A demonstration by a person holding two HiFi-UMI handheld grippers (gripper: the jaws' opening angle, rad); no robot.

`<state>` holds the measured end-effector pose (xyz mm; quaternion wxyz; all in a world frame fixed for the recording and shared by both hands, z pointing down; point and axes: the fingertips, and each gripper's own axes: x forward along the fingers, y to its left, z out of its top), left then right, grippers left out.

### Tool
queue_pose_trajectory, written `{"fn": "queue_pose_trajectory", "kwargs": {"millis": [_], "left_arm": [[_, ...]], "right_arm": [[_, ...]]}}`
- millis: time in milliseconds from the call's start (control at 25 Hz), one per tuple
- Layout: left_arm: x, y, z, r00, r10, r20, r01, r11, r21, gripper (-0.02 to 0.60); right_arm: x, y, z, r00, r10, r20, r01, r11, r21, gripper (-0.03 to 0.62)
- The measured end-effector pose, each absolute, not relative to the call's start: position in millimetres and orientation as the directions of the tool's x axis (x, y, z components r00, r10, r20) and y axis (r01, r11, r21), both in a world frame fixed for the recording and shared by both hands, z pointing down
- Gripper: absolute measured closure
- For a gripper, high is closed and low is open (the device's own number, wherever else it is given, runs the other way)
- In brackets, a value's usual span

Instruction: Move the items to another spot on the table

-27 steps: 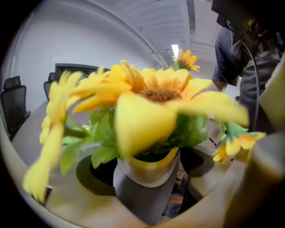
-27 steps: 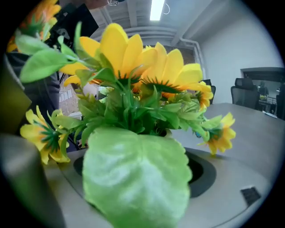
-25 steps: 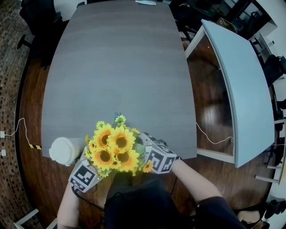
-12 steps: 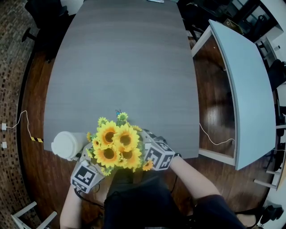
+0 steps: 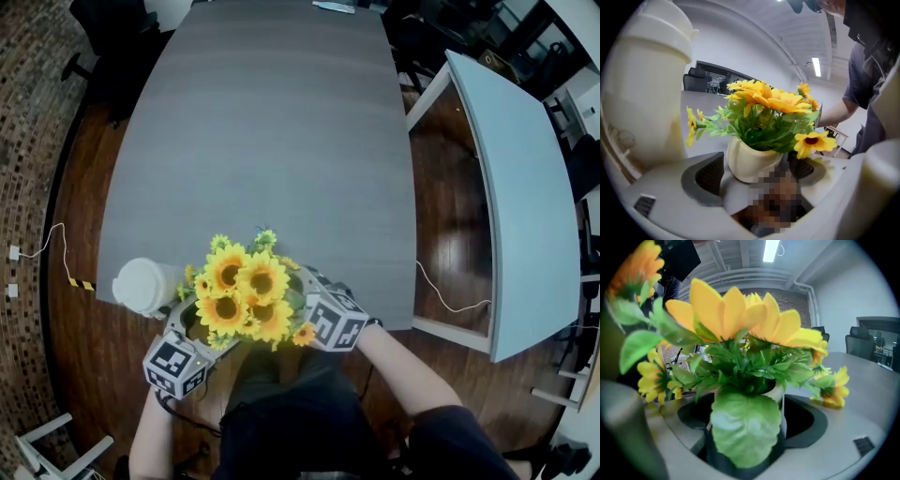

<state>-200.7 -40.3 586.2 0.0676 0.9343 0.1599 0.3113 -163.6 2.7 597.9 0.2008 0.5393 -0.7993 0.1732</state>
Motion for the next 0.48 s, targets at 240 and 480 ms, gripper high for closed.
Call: {"fn": "queue_pose_trajectory", "kwargs": {"millis": [240,480], "left_arm": [[-207.3,-34.1,582.3,0.752,0.335,0.568,0.226,-0.94,0.256,0.126],[-215.3,-41.9,557.2,0.766,0.316,0.56,0.175,-0.941,0.291,0.126]], "right_arm": [[-158.2,33.9,567.8,-0.342,-0.786,0.515,-0.934,0.345,-0.095,0.118],[-146.3,64.0,534.8,-0.311,-0.813,0.492,-0.95,0.274,-0.148,0.118]]}}
